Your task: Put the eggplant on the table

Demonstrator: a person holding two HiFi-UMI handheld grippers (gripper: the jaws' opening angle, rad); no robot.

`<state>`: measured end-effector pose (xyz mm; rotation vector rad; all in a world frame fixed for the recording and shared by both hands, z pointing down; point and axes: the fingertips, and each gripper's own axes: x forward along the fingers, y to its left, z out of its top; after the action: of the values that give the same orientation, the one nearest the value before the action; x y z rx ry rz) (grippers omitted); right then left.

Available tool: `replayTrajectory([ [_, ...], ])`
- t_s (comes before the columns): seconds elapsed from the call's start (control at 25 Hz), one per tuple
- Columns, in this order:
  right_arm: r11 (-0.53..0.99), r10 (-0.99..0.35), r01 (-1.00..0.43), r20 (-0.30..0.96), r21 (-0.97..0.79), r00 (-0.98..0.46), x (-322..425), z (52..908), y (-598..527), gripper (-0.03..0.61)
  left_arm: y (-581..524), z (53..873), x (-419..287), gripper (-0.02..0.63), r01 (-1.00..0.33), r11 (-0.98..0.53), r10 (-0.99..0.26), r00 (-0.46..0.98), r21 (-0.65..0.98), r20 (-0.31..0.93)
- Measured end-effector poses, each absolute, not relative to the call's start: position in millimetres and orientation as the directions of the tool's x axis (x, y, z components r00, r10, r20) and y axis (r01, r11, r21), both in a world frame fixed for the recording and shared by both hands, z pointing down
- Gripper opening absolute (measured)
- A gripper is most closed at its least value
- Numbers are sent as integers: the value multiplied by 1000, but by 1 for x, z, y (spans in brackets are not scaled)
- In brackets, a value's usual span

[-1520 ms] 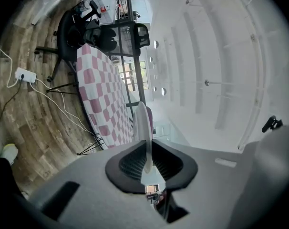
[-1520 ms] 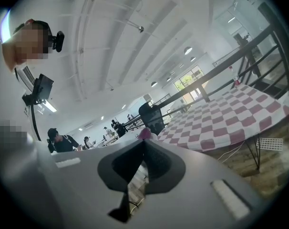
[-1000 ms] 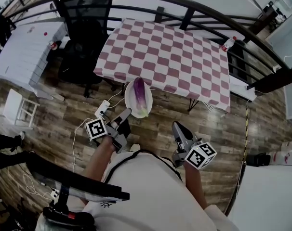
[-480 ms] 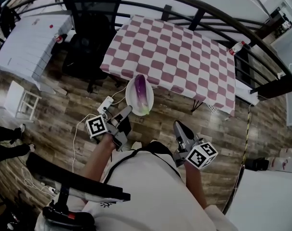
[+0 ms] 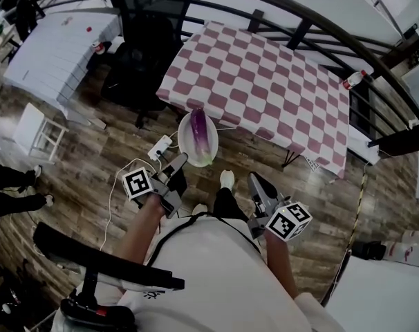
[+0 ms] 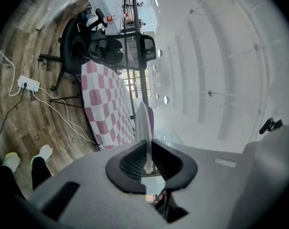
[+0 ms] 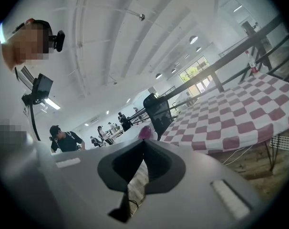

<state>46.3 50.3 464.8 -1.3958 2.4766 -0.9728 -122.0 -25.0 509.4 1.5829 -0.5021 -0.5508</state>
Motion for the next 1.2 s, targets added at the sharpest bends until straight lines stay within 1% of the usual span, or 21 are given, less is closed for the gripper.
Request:
replayTrajectory([
  [0.32,416,-765,-682,174,-602,-620,54,466,5,7,-57,509,-120,38,-15,-94,-666,744,995,-52],
  [0.64,481,-718,-632,141,-608,-682,74,464,-58,7,-101,500,-101,38,-24,-127,-699,711,992,-72],
  [1.2,569,-605,-550,142,-611,-784,113,454,-167,7,-185,492,-65,38,-43,-107,-793,607,993,-59],
])
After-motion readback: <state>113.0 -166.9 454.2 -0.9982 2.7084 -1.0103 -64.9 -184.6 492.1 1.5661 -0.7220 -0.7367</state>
